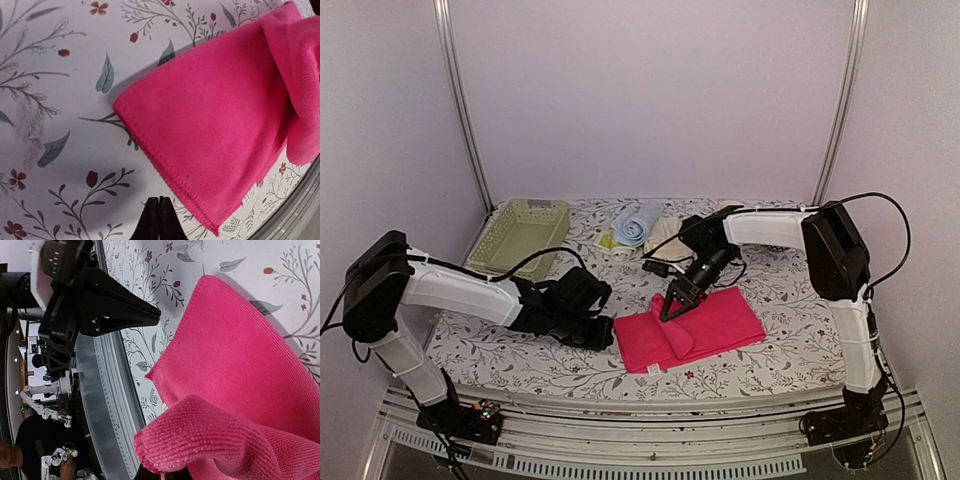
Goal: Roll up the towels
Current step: Fold the towel at the center of the board.
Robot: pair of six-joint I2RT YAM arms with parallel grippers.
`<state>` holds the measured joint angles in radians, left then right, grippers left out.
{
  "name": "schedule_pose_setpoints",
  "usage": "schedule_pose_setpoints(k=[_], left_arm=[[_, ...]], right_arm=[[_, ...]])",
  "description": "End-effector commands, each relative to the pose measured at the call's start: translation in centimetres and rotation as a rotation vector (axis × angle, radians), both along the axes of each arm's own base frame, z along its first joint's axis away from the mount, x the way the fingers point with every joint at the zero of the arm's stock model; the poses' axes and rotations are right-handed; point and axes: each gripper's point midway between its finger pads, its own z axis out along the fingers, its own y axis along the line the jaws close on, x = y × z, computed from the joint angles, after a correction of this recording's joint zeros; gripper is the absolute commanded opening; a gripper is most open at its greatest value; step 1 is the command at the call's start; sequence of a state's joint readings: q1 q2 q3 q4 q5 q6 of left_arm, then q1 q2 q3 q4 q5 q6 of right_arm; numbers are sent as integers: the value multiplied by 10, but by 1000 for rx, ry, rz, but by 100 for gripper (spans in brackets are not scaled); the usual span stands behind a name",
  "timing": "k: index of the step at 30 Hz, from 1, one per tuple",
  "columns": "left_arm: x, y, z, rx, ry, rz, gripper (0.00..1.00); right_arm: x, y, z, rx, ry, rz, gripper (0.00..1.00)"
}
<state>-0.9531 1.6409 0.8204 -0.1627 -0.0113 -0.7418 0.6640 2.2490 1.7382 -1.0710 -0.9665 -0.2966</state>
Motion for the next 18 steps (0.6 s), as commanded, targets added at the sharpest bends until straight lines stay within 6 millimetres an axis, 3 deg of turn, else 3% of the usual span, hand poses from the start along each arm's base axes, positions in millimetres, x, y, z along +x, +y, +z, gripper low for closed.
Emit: schedule_pose_setpoints(k=[1,13,14,18], left_arm=[[-8,-5,7,-102,23,52,0],[-14,-10,2,-173,53,71,0],[-14,-11,2,-176,53,71,0],[-14,-15,1,-189,54,65,0]], right_arm=[[-3,28,9,53,31,3,2],[-9,54,6,66,118,-24,2],[-12,55,-8,47,145,-21,2],[-13,58,-16,39,162,-25,2]])
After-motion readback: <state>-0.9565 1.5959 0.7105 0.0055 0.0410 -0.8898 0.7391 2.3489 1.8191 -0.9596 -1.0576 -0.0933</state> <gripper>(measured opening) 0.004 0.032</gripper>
